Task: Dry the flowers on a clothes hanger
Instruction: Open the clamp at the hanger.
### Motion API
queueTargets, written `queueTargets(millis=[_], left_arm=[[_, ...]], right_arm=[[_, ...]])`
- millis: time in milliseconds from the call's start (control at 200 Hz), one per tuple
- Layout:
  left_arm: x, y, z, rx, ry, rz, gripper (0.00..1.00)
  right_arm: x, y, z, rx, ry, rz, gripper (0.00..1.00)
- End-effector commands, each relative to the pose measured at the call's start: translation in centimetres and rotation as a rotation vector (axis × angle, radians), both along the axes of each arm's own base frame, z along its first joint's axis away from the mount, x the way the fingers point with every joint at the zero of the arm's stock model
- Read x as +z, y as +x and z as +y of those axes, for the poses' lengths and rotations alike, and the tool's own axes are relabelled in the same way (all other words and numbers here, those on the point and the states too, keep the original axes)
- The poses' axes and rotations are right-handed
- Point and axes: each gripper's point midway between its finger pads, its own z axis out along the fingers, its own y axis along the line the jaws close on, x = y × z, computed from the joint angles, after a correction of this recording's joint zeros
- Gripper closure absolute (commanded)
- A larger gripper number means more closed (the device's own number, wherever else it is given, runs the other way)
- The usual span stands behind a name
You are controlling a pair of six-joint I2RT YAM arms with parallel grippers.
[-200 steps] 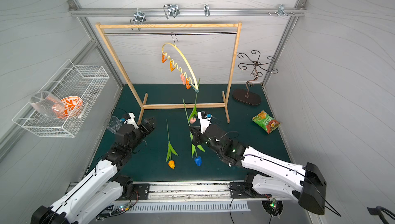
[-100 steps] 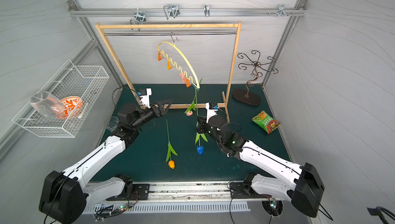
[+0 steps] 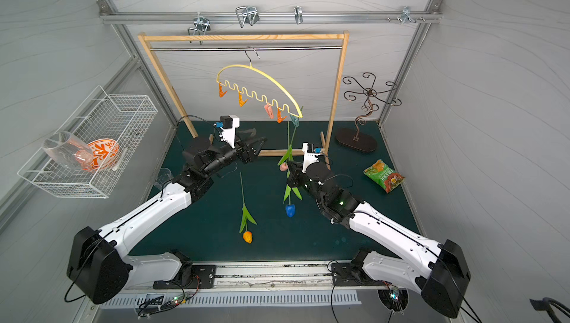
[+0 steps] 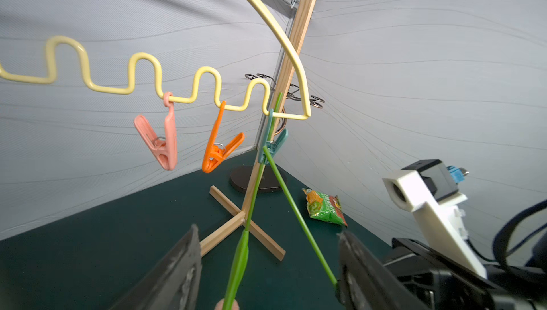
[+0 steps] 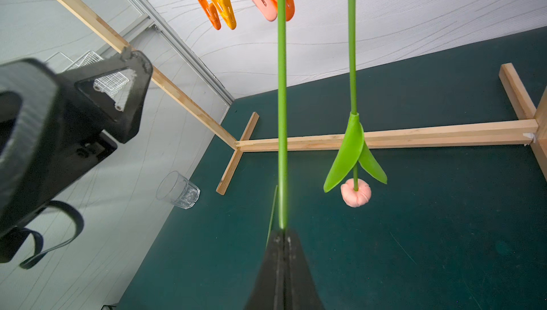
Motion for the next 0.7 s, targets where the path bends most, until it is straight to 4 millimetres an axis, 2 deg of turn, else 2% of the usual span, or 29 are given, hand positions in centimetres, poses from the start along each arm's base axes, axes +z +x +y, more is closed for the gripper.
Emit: queueTargets(millis=[0,220,695], left_arm=[[3.5,0.6,-0.2,0.049,0.022,-0.172,0.27],[3.8,0.7,-2.2,0.098,0.082,-0.337,0.30],[4.0,3.3,-3.8,0.107,0.103,-0.386,0.30]], right_arm=[[0.9,0.4,-0.6,-0.024,0.007,-0.023,1.00],[0.7,0.6,-0.9,-0.037,0.020,-0.010,1.00],[-0.3,1.3,0.0,-0.023,-0.016,-0.015,1.00]])
